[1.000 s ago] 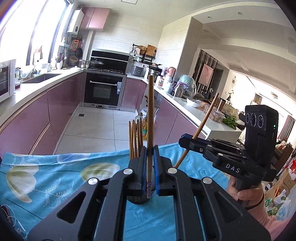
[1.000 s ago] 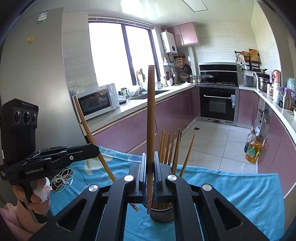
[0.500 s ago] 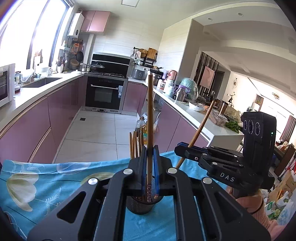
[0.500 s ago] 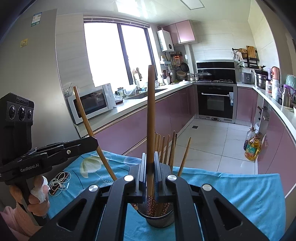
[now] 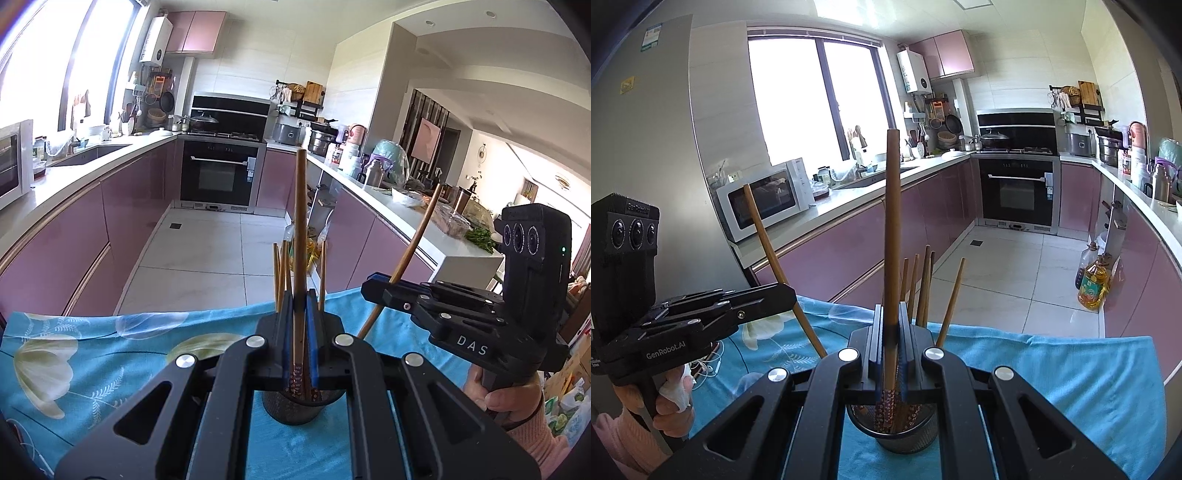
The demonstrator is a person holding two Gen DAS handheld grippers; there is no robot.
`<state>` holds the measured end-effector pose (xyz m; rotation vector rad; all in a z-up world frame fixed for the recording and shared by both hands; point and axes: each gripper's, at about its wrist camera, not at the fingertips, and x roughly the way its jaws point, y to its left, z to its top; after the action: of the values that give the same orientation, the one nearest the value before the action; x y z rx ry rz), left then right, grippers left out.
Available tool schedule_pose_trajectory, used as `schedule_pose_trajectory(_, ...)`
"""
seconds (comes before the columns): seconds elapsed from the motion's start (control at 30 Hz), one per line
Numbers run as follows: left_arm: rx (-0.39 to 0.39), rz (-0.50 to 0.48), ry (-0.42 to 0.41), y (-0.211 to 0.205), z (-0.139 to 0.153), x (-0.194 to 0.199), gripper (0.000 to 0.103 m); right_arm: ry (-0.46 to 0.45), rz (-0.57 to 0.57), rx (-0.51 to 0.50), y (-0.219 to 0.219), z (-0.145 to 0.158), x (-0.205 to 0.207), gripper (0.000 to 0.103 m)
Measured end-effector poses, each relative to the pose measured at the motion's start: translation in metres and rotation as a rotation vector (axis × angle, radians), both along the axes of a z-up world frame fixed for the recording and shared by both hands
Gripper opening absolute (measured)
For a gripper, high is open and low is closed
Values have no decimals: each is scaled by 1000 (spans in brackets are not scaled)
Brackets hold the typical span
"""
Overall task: Organize utensils
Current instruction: 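Lower both chopsticks into the mesh cup and open both tools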
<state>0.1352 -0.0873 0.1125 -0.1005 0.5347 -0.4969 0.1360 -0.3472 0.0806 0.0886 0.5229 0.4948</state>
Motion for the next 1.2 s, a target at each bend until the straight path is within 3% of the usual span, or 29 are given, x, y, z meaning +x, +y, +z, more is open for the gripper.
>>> schedule_pose_trajectory(1.2, 83, -31, 95, -10, -40, 26, 8, 110, 24, -54, 13, -37, 22, 6)
